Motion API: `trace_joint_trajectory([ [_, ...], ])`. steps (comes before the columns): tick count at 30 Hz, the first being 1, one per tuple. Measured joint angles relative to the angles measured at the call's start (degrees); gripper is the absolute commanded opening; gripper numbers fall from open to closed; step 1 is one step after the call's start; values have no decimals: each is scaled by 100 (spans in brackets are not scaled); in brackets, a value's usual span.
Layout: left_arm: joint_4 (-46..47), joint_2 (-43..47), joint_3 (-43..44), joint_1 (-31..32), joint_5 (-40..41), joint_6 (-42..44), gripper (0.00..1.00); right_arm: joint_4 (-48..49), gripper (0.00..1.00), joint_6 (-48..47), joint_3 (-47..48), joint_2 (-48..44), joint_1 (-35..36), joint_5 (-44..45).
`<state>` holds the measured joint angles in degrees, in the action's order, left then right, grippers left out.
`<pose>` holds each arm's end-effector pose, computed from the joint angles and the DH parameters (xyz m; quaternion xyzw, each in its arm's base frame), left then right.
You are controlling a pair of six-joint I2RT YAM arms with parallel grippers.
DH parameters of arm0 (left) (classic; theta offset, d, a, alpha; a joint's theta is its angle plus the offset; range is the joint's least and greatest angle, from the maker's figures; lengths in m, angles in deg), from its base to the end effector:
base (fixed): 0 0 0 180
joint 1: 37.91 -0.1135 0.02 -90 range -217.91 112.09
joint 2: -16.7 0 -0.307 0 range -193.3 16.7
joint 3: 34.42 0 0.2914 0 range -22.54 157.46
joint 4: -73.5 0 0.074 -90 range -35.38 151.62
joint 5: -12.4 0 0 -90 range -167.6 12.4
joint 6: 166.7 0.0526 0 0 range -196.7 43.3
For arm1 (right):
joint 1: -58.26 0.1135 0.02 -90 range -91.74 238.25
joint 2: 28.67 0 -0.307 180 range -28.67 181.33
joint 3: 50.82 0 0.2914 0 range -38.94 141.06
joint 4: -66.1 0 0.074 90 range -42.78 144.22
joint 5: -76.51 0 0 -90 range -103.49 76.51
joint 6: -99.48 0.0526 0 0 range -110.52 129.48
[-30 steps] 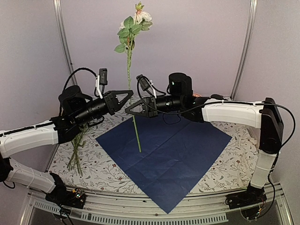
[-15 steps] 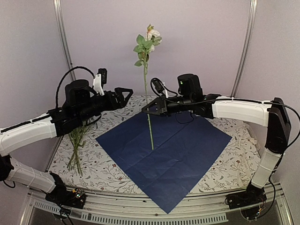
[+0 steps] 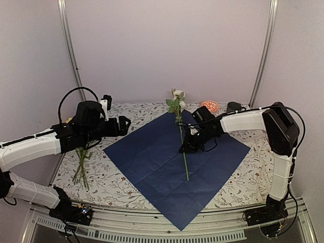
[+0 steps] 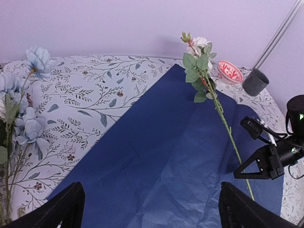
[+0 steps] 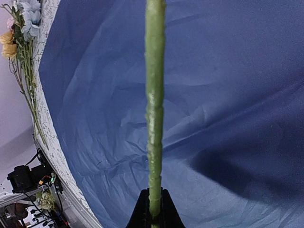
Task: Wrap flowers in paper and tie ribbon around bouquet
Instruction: Place the fake flower on the flattened wrapping paper.
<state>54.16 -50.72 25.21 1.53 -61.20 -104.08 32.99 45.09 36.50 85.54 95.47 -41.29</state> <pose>0.2424 -0.1801 0.3007 0.0147 0.8477 -0.1826 0.4979 0.3563 0.3014 0.1573 -0.0753 0.9367 0.3359 0.0645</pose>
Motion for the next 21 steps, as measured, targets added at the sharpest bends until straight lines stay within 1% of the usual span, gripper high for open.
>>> trace_joint_trajectory([
  [1,-20,0,0,-20,0,17,99,-46,8,-28,17,31,0,39],
  [2,-28,0,0,-39,-2,26,99,-85,16,-55,42,63,0,74],
  [3,-42,0,0,-61,-4,37,99,-125,27,-70,72,101,-4,101],
  [4,-52,0,0,-87,-7,39,99,-157,34,-96,105,131,-11,127],
  [6,-76,-2,0,-151,-17,39,99,-190,41,-94,127,153,-15,181],
  [10,-221,-37,0,-444,-68,-13,99,-382,43,-203,256,153,-15,391],
  [12,-369,-103,0,-723,-109,-92,99,-496,43,-260,341,151,-15,540],
  [15,-629,-232,0,-1226,-184,-275,97,-686,44,-396,433,109,-15,774],
  [18,-809,-273,-35,-1764,-247,-511,90,-922,44,-601,461,-79,-15,1019],
  [21,-822,-271,-210,-2402,-337,-785,80,-1069,44,-846,474,-345,-15,1163],
])
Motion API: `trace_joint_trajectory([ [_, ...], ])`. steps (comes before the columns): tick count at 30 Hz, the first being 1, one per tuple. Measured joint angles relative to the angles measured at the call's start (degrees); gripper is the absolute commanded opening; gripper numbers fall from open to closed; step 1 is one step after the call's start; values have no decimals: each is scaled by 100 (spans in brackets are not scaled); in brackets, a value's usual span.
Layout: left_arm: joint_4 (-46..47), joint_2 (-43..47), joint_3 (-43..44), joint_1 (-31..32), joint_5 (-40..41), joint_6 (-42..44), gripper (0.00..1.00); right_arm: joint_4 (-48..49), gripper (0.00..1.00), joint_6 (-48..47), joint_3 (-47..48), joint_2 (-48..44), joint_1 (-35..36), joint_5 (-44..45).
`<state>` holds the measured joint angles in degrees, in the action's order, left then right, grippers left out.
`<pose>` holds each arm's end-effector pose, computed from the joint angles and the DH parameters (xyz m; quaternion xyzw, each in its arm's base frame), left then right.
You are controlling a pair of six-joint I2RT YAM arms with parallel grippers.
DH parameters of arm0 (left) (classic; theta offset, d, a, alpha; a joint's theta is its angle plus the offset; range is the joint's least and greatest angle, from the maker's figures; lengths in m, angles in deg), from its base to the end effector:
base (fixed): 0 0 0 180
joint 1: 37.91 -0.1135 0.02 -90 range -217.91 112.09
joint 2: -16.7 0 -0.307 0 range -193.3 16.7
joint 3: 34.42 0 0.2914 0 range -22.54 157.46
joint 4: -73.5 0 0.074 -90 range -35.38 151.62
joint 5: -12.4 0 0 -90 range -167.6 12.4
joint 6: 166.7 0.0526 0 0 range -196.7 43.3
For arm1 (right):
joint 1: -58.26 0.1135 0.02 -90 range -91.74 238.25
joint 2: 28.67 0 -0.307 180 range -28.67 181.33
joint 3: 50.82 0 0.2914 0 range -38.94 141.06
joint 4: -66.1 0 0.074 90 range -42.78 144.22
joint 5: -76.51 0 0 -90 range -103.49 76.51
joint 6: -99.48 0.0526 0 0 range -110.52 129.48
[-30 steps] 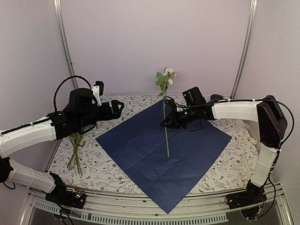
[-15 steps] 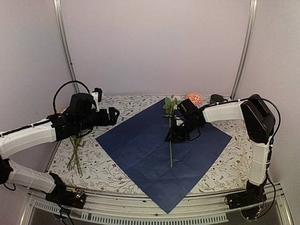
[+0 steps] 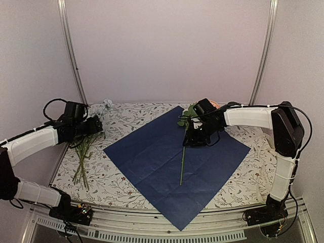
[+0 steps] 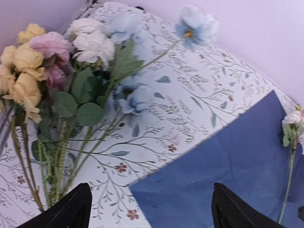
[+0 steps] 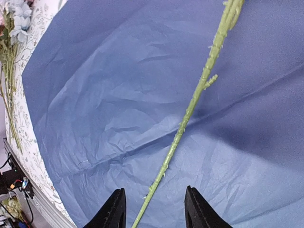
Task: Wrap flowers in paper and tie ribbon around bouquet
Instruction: Place the fake flower on the flattened wrapping paper, then pick up the fake flower from the corner of the board.
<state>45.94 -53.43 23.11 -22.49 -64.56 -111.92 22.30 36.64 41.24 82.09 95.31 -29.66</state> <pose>0.2883 -0.0672 0.2579 -0.2020 0.8794 -0.0860 0.4225 0.3602 0.2903 0.1967 -0.1162 0.9552 0.2408 0.1267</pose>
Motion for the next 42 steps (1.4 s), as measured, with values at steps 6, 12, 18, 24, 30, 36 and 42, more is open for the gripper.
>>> trace_joint_trajectory([
  [6,-101,-203,-286,-1189,-31,-470,72,-138,45,-595,22,-356,0,136],
  [12,-114,-474,-413,-1867,79,-654,77,-260,46,-1130,20,-358,-7,240],
  [18,-90,-907,-487,-2083,-4,-684,76,-363,46,-1506,22,-358,-107,70],
  [24,111,-1340,-608,-2164,-146,-647,24,-643,46,-1735,168,-356,-212,-7],
  [30,208,-1434,-605,-2192,-208,-511,0,-782,46,-1788,205,-356,-225,4],
  [36,-90,-737,-551,-2100,144,-262,0,-809,46,-1591,216,-356,-225,20],
  [42,-278,555,-363,-1510,835,-26,0,-1108,46,-1440,551,-356,-225,83],
])
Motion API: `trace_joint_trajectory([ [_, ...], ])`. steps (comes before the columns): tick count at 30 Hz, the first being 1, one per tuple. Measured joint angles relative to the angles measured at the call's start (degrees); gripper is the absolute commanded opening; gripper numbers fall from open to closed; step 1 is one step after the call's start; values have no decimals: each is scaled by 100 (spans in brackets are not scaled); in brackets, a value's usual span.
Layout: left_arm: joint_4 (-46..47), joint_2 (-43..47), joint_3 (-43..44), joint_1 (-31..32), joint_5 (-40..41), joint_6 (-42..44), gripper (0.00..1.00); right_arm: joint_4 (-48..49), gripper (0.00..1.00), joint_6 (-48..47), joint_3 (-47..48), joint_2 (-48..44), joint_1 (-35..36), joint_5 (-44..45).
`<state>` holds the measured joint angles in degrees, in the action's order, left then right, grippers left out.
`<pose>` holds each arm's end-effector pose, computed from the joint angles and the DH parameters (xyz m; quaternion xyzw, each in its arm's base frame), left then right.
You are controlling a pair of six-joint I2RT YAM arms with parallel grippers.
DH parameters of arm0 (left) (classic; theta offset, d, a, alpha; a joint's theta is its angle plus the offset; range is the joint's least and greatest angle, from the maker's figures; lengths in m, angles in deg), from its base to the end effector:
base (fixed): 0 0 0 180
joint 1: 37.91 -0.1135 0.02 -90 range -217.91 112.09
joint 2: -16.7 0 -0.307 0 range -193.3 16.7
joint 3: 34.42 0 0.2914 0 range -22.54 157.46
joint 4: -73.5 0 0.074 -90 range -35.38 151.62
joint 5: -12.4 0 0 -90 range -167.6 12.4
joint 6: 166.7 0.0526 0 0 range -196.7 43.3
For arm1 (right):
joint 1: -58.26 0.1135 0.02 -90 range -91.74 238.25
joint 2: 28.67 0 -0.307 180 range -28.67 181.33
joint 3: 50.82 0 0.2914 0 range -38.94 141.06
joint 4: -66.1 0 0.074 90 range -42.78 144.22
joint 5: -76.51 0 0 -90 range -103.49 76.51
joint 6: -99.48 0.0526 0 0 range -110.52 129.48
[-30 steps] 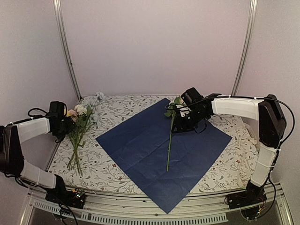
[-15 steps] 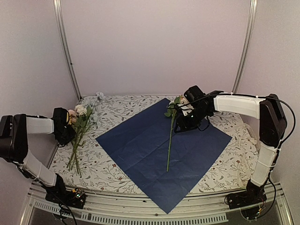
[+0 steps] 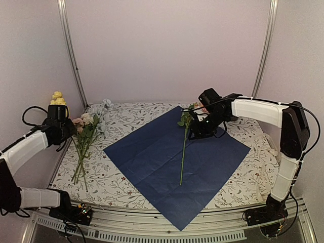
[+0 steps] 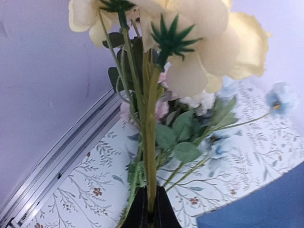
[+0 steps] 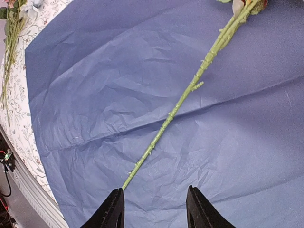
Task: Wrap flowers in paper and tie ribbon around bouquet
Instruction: Pick up the fake flower from the corner of the board, then pass from the left arm to the right
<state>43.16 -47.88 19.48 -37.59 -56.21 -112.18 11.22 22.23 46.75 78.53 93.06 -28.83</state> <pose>0.2675 0.0177 0.2561 -0.3434 0.8292 0.0355 0.4395 0.3630 0.2692 0.2454 -0.2138 0.9432 0.2073 0.1476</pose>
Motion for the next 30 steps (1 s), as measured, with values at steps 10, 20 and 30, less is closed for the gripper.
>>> trace_joint_trajectory([
  [10,2341,1552,160,2155,-1519,538,0,1943,61,179,240,-946,579,-1329],
  [20,5165,-72,791,3517,-3738,216,0,5215,83,629,901,-490,1797,-2579],
  [30,5904,-636,1078,4286,-4041,422,0,4959,0,302,1027,-195,1742,-2570],
])
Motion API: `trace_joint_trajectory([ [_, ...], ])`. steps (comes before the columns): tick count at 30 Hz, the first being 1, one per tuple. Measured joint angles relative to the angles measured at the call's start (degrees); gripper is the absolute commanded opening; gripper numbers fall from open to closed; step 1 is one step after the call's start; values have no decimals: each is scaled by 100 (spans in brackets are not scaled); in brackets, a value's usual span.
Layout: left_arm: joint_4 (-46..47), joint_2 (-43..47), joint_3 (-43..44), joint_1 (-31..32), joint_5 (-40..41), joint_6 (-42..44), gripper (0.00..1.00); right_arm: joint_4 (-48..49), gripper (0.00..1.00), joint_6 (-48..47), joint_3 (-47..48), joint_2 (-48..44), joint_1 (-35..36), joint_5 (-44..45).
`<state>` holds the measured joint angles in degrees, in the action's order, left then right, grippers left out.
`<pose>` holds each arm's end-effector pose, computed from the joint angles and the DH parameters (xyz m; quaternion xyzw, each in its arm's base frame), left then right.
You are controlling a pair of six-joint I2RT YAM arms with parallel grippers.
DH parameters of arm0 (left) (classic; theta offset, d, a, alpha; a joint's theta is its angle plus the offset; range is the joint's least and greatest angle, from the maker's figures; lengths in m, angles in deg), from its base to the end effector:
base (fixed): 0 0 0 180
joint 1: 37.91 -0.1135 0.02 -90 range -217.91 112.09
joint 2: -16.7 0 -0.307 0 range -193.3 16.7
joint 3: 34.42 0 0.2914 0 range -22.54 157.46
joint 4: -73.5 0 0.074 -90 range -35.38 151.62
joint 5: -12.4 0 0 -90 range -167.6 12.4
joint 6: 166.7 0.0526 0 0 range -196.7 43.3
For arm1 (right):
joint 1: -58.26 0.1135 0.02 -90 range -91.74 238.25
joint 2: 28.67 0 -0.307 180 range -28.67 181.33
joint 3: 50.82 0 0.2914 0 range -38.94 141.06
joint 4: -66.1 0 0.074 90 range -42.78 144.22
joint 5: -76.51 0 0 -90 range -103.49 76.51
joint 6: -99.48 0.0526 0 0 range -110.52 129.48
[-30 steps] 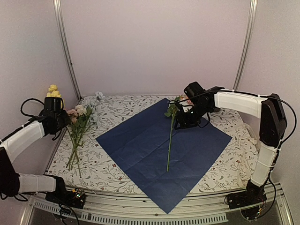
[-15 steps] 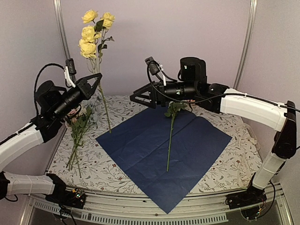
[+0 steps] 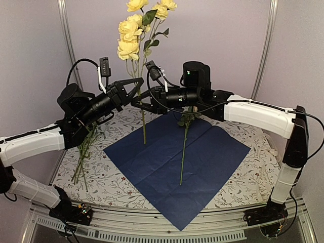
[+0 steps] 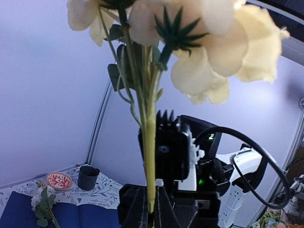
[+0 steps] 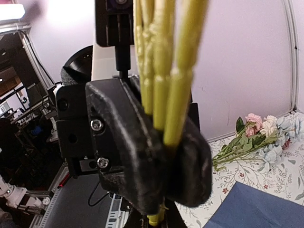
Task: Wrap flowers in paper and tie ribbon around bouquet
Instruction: Pass from the left arm to the right, then place the fake flower on the flattened wrapping paper.
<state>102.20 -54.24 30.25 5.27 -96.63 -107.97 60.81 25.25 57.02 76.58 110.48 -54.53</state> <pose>0.2244 -0.2341 0.4191 0.1935 0.5312 -0.5691 0.5971 0.2823 0.4206 0.4175 -0.4418 0.5680 0.5717 0.3942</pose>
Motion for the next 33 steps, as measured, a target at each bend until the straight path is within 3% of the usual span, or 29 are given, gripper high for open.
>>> trace_joint_trajectory([
  [1,13,-39,0,-2,35,11,23,-13,0,-35,0,-17,20,-28],
  [2,20,-50,2,-4,61,11,63,-59,0,-33,-2,-33,24,-4],
  [3,-35,-44,20,9,144,52,91,-74,0,-48,-2,-39,9,-13],
  [4,-120,-44,55,24,247,81,98,-114,0,-39,-7,-42,-4,33],
  [11,-2286,52,610,-57,2343,428,99,-1049,0,813,-612,-160,-868,555],
  [15,-3558,-68,531,-444,2973,420,99,-1943,0,1185,-809,262,-1403,710],
  [22,-4579,-284,-59,-975,3180,275,99,-2914,7,1381,-826,1311,-1515,789],
  [26,-4774,-291,-203,-1139,3176,256,99,-3244,29,1436,-817,1499,-1532,894],
  [33,-5154,-501,-216,-1954,3012,232,99,-3453,32,1467,-697,1506,-1582,1180],
])
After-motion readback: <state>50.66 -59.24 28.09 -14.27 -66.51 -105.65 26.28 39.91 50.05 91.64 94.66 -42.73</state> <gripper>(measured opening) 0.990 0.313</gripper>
